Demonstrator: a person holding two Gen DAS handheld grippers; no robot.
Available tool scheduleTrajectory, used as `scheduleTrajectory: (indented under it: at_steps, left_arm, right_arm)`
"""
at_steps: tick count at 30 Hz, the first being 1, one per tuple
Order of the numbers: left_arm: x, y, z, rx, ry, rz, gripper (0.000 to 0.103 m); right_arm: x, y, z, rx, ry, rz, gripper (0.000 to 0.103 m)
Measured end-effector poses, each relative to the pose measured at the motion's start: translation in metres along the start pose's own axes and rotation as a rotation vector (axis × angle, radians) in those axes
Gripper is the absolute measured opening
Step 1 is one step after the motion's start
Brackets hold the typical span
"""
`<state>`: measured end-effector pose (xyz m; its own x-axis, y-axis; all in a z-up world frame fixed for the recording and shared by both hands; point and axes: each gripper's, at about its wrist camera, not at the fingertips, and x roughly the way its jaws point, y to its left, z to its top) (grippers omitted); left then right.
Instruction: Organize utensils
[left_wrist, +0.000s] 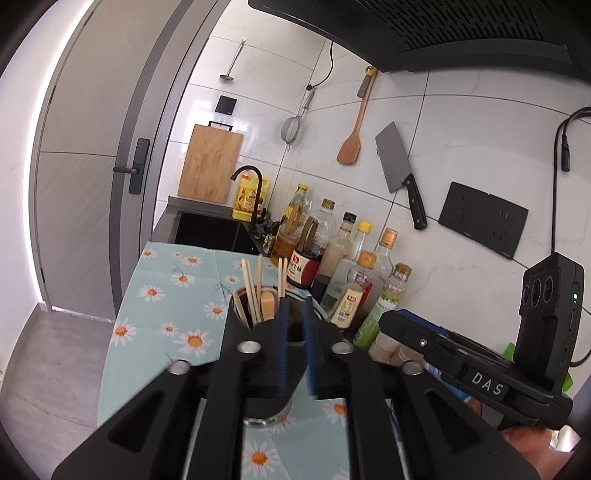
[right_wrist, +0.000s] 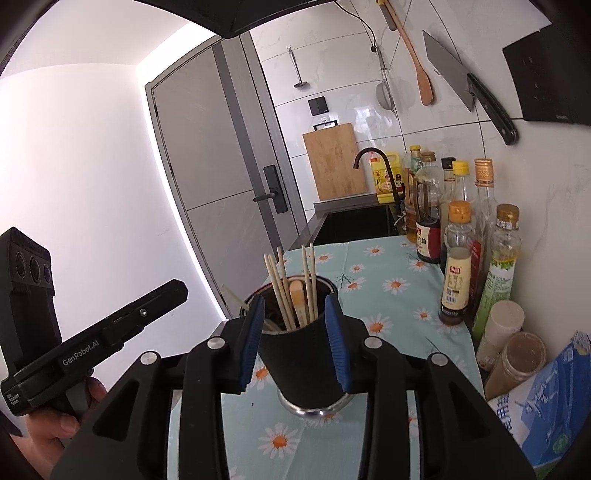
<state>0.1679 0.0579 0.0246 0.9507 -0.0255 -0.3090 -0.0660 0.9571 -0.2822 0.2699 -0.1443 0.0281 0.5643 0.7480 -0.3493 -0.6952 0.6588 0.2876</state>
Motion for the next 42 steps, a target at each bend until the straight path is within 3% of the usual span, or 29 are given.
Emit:
scheduleTrajectory:
  at_steps: [1, 9, 12, 15, 17, 19, 25, 42]
  left_arm:
    - [-0.006, -0.002, -0.004, -0.001, 0.004, 0.009, 0.045]
    - [-0.039, -0.027, -0.033, 0.037, 0.077, 0.072, 0.047]
    - [-0.053, -0.036, -0.042, 0.052, 0.110, 0.097, 0.064]
    - [-0.066, -0.047, -0.052, 0.067, 0.138, 0.111, 0.067]
    - [-0.076, -0.056, -0.058, 0.080, 0.142, 0.119, 0.074]
    - [-0.085, -0.062, -0.065, 0.076, 0.149, 0.127, 0.089]
    - [-0.107, -0.074, -0.080, 0.069, 0.164, 0.138, 0.096]
    - [-0.139, -0.069, -0.121, 0.010, 0.239, 0.161, 0.096]
  right_arm:
    - [-0.006, -0.001, -0.002, 0.005, 0.001, 0.001, 0.042]
    - [-0.059, -0.022, -0.026, 0.048, 0.042, -0.004, 0.067]
    - [-0.080, -0.029, -0.037, 0.068, 0.059, -0.008, 0.083]
    - [-0.098, -0.032, -0.049, 0.056, 0.096, 0.000, 0.092]
    - [-0.109, -0.032, -0.055, 0.043, 0.102, -0.003, 0.097]
    - [-0.119, -0.032, -0.061, 0.032, 0.107, -0.007, 0.098]
    - [-0.144, -0.030, -0.077, 0.008, 0.127, -0.010, 0.098]
    - [-0.172, -0.004, -0.111, -0.047, 0.175, -0.016, 0.098]
